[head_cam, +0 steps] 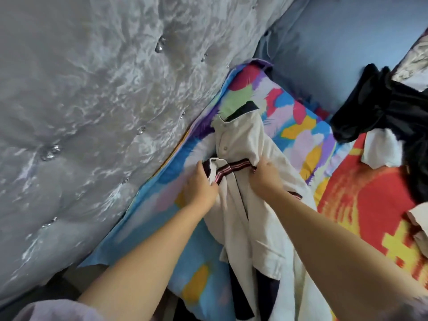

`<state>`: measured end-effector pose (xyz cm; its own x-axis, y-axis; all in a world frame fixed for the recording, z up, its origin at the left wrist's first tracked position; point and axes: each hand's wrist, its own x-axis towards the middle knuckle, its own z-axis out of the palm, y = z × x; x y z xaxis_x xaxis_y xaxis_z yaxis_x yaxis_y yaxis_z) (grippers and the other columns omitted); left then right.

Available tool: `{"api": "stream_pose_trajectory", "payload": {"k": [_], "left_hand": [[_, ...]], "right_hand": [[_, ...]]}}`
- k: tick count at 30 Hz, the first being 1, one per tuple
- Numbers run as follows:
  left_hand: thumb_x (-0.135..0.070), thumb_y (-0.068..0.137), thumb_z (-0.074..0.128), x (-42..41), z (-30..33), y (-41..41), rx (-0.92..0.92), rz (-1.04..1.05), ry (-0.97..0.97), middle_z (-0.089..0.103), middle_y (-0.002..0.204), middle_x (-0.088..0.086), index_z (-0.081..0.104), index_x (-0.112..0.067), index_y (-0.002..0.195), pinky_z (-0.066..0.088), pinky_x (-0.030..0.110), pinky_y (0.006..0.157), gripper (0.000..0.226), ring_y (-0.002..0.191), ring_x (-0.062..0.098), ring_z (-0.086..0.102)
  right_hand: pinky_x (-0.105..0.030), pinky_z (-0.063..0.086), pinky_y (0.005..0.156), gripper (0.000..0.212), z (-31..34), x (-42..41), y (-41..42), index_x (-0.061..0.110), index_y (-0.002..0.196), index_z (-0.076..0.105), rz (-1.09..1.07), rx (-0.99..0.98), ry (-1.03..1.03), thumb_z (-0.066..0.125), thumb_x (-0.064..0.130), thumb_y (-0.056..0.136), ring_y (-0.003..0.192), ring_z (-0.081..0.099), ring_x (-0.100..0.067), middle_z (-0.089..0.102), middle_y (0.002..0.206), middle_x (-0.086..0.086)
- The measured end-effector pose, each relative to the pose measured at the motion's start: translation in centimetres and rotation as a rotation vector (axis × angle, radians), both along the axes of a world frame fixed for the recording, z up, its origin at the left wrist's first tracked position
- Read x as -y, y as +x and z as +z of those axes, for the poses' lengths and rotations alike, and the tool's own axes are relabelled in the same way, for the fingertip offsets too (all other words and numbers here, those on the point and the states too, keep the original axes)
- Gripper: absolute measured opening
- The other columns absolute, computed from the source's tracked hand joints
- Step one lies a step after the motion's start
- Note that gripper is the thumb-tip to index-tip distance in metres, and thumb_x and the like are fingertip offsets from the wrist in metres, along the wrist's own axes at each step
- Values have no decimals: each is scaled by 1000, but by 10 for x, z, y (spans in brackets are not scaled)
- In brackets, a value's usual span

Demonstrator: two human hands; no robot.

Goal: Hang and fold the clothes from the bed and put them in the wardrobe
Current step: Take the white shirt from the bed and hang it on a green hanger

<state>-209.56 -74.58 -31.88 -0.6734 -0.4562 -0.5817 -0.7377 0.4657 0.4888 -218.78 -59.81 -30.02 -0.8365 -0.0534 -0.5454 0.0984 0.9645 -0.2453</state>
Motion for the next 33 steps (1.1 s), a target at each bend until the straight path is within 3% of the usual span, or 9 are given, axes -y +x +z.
{"api": "stream_pose_trajectory", "payload": {"k": [5,9,12,16,19,23,27,30,33], "left_hand": [[-32,81,57,2,21,9,-7,20,129,62,111,7,34,-30,131,52,48,82,55,95,31,60],[-34,81,57,-15,77,25,-215,-31,54,63,115,-2,38,-36,129,50,41,86,52,100,27,60],[-37,82,59,-37,121,54,-533,-121,185,60,117,-11,45,-24,133,44,40,95,55,108,19,59],[-61,79,47,-69,166,90,-530,-273,405,57,121,-13,43,-21,137,36,28,103,70,115,11,53],[-54,94,37,-89,187,107,-462,-66,610,63,118,-1,53,-15,127,38,24,99,53,111,11,56],[-42,98,47,-123,197,145,-330,393,541,63,87,13,43,-11,107,52,27,69,32,64,16,63],[-51,83,66,-179,209,213,-10,291,252,44,132,21,30,-10,142,44,46,100,80,121,35,50],[-20,92,61,-226,236,253,-71,454,804,71,78,7,57,-3,110,56,26,53,25,67,16,70],[4,92,44,-254,266,272,-353,734,833,63,57,8,59,1,89,46,20,38,15,43,16,61]], "right_hand": [[-34,35,75,26,12,-18,16,12,118,47,-61,-30,-154,36,16,95,104,56,-35,62,111,-15],[-28,33,77,36,51,-26,39,20,123,52,-261,-143,-439,40,11,90,95,51,-20,60,107,-1],[-26,41,67,32,84,-45,51,28,111,57,-546,-148,-713,40,15,87,84,56,-12,62,91,12],[-30,58,66,26,137,-81,58,12,104,63,-957,121,-1044,43,5,90,74,68,-17,69,82,-5],[-33,59,71,27,173,-110,82,6,99,65,-957,243,-1177,43,-1,86,72,69,-21,69,77,-9],[-37,57,74,31,214,-162,136,13,82,64,-912,318,-1230,37,-2,79,69,64,-24,62,74,-8],[-34,57,56,42,246,-231,211,6,87,64,-771,428,-1274,31,-8,66,63,68,-28,67,66,-9],[-34,57,59,52,262,-279,256,4,93,68,-584,518,-1315,44,-2,46,72,71,-29,71,79,-13],[-29,56,60,51,276,-319,285,12,80,76,-310,548,-1200,44,-9,47,74,68,-24,71,80,-10]]}}
